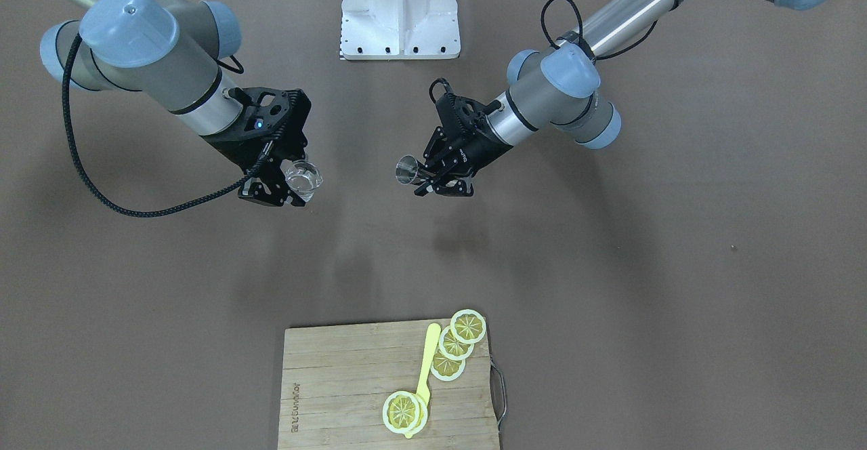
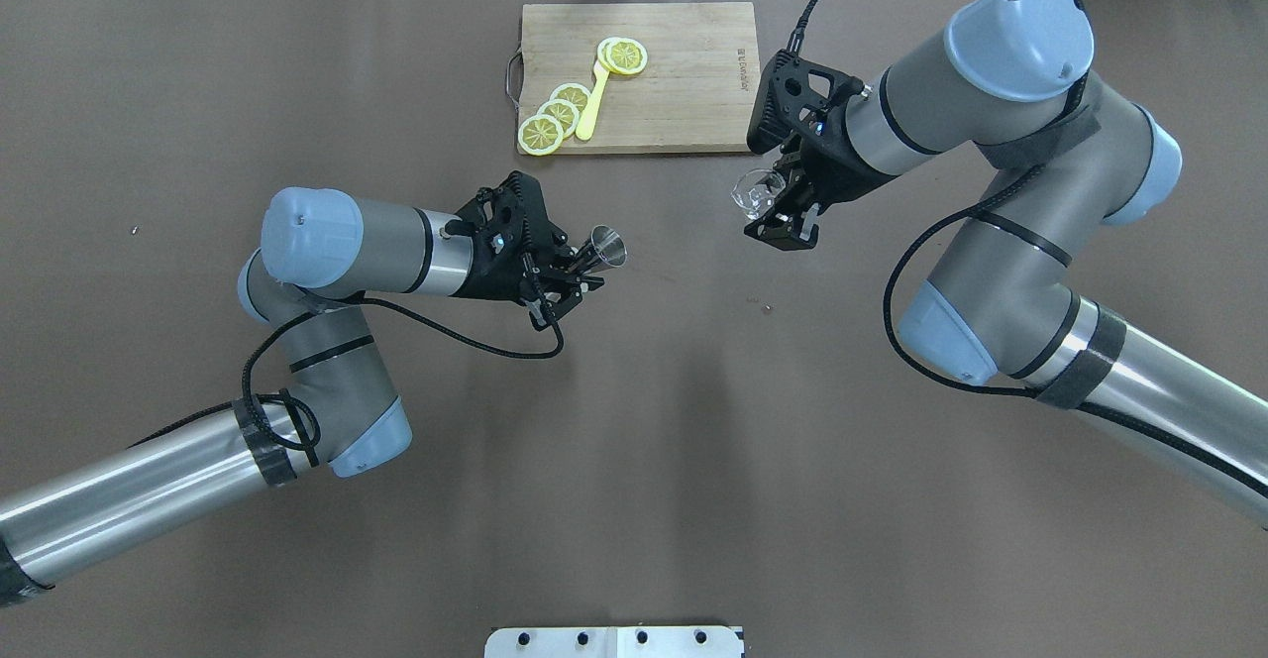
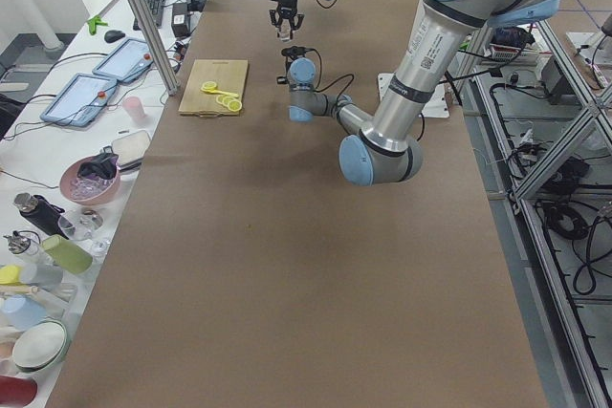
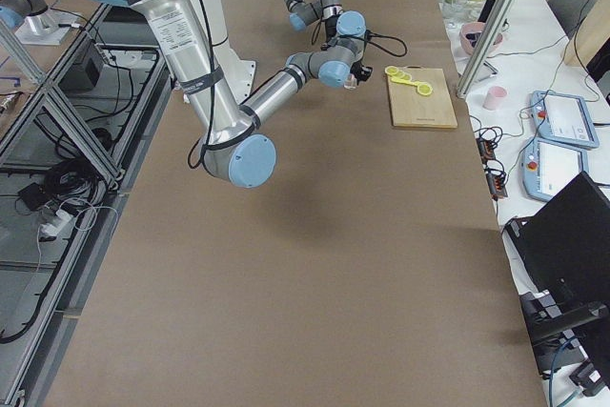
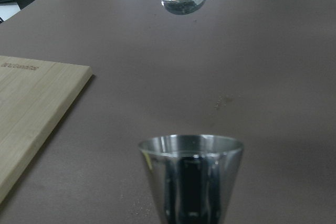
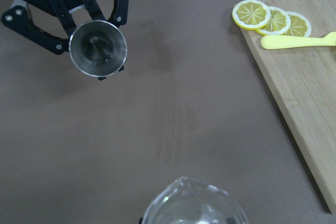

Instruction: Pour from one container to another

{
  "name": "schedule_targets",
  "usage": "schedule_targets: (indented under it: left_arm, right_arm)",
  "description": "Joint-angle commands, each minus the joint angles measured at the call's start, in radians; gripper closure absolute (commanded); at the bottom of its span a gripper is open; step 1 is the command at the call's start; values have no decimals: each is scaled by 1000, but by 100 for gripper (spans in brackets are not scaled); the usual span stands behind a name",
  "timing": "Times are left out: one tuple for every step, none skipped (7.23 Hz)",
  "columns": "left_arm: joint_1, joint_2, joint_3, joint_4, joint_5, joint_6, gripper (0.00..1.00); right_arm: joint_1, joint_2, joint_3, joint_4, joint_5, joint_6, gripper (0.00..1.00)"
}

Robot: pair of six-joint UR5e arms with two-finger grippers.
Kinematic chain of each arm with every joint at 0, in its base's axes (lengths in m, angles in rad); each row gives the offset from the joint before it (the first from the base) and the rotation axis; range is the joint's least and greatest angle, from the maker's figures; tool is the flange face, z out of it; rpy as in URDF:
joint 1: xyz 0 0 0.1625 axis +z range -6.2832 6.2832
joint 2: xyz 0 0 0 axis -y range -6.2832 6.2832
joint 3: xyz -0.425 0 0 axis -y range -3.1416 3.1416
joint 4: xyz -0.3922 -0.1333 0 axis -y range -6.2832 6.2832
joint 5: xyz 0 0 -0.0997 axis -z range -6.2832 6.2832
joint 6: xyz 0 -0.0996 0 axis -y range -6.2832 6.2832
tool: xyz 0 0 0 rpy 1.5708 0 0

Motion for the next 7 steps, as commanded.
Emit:
schedule_targets:
  left_arm:
    - [10,-74,76,-2,-28,17,100]
    - [10,-86,90,-1,-33,17,100]
    - [10,-92,92,-1,-54,17,100]
    - [10,-103,100,-1,-56,17,100]
    - [10,-126,121,-1,-56,17,100]
    - [10,-143,135,1,-56,17,100]
    - [10,-155,149,1,-56,17,100]
  right_arm:
    - [-12,10,18,-32,-1,0,100]
    - [-12,11,27,-36,-3,2,100]
    - [-10,5,38,-48,-3,-1,100]
    - [-9,2,51,-68,-3,-10,100]
    - [-13,10,74,-128,-3,-30,100]
    - [-24,13,103,-189,-12,-61,100]
    - [-29,15,126,-246,-17,-113,100]
